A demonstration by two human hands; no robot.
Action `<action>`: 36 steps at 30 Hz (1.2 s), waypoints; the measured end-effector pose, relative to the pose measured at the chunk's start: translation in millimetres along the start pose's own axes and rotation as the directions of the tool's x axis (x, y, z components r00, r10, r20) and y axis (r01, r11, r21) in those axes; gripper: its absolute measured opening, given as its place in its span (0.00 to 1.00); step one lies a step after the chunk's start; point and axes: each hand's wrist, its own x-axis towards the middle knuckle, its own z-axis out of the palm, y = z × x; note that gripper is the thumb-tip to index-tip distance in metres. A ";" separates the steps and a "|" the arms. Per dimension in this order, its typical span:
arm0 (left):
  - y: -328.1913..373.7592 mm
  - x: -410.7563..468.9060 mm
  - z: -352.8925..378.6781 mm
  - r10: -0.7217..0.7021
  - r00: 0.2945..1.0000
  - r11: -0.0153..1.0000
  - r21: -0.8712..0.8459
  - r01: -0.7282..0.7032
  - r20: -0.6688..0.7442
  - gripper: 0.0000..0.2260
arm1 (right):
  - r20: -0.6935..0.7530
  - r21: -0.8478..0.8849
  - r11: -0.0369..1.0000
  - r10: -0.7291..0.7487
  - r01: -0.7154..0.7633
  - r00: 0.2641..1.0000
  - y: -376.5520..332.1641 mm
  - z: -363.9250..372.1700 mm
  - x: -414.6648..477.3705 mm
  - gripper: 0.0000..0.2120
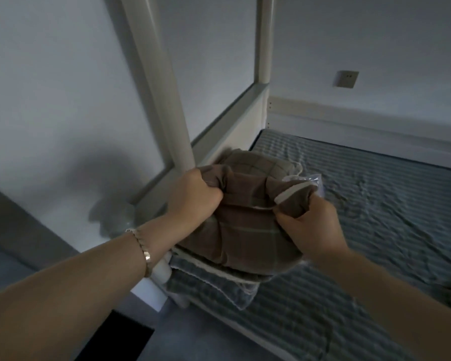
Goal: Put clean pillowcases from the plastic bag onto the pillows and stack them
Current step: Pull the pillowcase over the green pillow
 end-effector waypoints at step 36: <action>-153.3 276.7 123.7 -0.248 0.654 0.890 -0.098 0.445 0.715 0.27 | 0.074 0.201 0.613 0.769 -0.764 0.635 116.8 179.6 244.9 0.36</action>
